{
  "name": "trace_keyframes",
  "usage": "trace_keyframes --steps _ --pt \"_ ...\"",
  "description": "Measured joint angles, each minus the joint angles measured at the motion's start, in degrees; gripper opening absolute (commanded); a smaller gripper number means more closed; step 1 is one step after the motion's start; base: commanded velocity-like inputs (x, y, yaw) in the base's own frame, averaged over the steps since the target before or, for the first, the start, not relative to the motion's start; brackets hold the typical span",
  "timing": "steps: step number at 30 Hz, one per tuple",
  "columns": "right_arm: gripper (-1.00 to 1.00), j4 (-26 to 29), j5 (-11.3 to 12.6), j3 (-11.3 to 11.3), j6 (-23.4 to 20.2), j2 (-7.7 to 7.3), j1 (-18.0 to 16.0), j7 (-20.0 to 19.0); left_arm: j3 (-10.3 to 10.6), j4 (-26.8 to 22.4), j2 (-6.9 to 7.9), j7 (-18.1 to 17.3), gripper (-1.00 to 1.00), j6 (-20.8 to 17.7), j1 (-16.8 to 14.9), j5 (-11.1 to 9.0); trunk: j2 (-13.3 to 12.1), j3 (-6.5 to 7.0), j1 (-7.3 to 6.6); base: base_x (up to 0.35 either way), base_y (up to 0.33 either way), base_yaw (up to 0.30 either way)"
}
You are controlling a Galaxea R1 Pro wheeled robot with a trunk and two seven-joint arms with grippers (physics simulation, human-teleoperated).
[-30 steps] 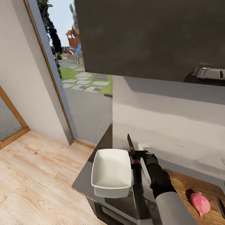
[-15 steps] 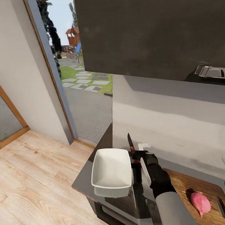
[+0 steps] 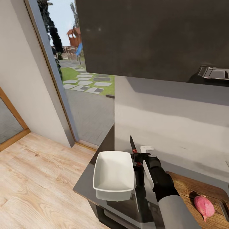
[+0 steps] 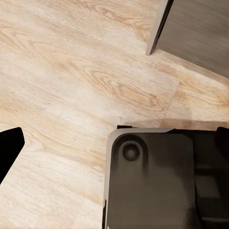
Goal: In the kitchen, take the Vidalia onion out of the sink, dice it on the chopping board with the paring knife, put the diced onion into the bowl on the countertop, then place both the paring knife and the chopping board into the sink.
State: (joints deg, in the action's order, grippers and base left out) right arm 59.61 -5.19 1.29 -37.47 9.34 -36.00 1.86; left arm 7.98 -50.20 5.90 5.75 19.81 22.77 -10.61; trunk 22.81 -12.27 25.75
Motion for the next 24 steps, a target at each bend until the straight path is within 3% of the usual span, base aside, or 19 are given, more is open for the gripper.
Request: trace_keyframes --steps 24 --pt "1.0 0.2 -0.71 -0.12 0.12 0.01 -0.02 0.07 0.0 0.0 -0.02 0.0 1.0 0.0 0.0 -0.02 0.03 -0.34 -0.02 0.0 0.0 0.0"
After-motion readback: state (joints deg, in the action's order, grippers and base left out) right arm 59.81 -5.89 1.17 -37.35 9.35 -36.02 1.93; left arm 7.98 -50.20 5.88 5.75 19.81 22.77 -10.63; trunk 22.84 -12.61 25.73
